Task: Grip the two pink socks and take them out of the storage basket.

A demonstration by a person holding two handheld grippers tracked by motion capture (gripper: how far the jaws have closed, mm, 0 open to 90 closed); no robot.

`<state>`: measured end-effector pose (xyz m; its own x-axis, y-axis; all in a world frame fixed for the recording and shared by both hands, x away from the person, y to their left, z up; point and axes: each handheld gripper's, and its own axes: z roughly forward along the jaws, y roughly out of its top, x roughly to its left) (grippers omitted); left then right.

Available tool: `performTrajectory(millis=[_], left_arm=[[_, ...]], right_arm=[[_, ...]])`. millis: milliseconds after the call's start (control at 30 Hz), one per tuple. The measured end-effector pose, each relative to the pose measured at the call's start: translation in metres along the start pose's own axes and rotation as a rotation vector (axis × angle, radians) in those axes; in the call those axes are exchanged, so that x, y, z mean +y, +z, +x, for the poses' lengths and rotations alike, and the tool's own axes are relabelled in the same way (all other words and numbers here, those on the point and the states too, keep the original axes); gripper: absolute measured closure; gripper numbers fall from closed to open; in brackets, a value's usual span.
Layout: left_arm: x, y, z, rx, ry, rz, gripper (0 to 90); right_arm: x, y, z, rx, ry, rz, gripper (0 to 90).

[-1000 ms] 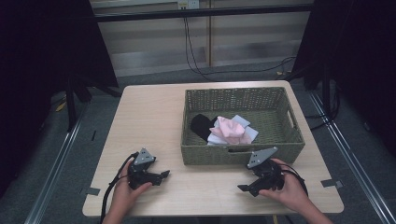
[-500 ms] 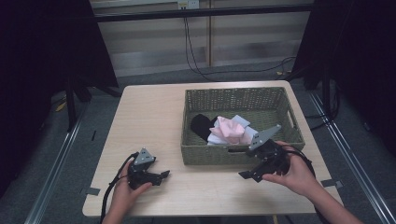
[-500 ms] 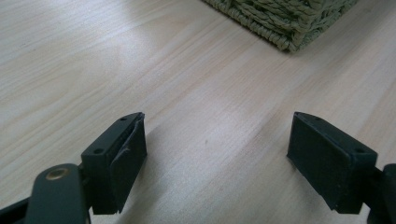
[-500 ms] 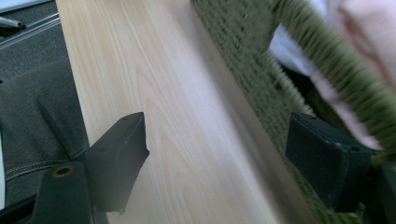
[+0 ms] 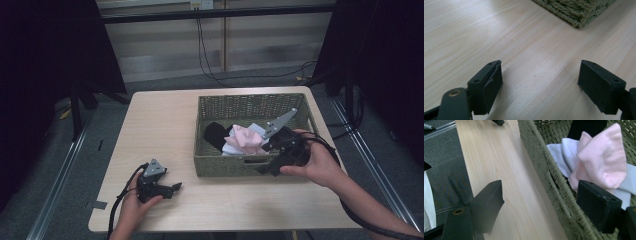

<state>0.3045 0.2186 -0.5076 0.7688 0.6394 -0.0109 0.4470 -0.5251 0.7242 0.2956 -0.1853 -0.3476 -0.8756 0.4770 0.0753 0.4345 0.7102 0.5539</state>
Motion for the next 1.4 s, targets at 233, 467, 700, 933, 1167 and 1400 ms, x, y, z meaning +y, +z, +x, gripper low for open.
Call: performTrajectory(millis=[233,467,700,933,1167,1400], left_arm=[[0.0,0.0,0.0,0.0,0.0,0.0,19.1],[0.0,0.0,0.0,0.0,-0.001,0.0,19.1],[0.0,0.0,0.0,0.0,-0.001,0.0,19.0],[0.0,0.0,0.0,0.0,0.0,0.0,19.0],[0.0,0.0,0.0,-0.001,-0.001,-0.001,19.0],[0.0,0.0,0.0,-0.001,-0.001,-0.001,19.0]], right_arm=[[0.014,0.001,-0.013,0.009,0.023,0.015,20.9],[0.025,0.004,-0.039,-0.051,0.045,0.022,21.1],[0.026,0.024,-0.072,-0.099,0.12,0.053,21.1],[0.029,0.052,-0.089,-0.131,0.163,0.091,20.8],[0.039,0.084,-0.097,-0.109,0.18,0.105,22.3],[0.042,0.101,-0.098,-0.095,0.186,0.138,37.8]])
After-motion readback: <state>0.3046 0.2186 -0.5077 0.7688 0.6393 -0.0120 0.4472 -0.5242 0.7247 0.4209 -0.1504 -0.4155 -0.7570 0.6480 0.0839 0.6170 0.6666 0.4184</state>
